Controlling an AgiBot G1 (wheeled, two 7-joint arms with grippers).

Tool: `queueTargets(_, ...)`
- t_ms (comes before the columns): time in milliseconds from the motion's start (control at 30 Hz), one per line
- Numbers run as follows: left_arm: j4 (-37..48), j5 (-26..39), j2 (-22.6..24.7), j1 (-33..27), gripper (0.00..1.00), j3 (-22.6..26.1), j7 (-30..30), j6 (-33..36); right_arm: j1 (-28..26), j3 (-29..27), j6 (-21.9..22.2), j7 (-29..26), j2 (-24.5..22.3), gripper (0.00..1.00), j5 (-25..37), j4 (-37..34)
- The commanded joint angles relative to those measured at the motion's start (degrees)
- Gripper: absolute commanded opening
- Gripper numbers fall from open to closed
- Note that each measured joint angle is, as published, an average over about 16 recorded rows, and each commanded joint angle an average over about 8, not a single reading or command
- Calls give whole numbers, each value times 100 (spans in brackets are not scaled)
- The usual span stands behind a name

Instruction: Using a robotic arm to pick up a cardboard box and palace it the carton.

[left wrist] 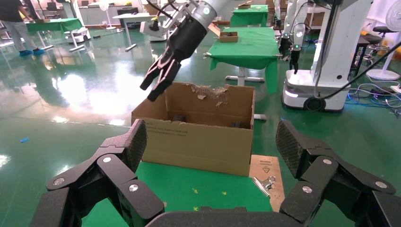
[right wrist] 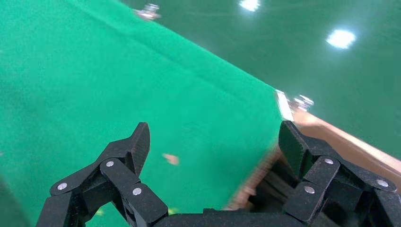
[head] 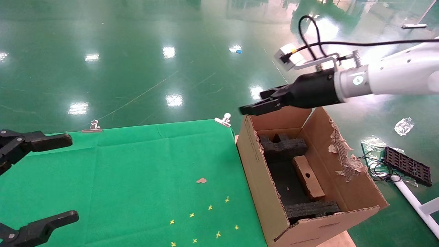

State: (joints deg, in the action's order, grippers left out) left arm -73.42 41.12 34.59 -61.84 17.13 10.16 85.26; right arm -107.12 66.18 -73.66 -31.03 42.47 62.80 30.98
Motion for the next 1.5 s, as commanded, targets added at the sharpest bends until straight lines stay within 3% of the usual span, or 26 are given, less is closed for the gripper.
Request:
queueTargets(33, 0, 0, 0, 0, 100, 1, 0, 0, 222, -244, -59, 99, -36, 100, -102, 208)
queueTargets(1233, 0, -7, -4, -3, 100, 11, -6, -5, 4193, -4616, -1108, 1866, -685, 100, -1927, 3921)
queueTargets(1500, 2, -9, -5, -1, 100, 12, -7, -6, 4714, -5191, -1244, 2072, -767, 100, -2166, 4394)
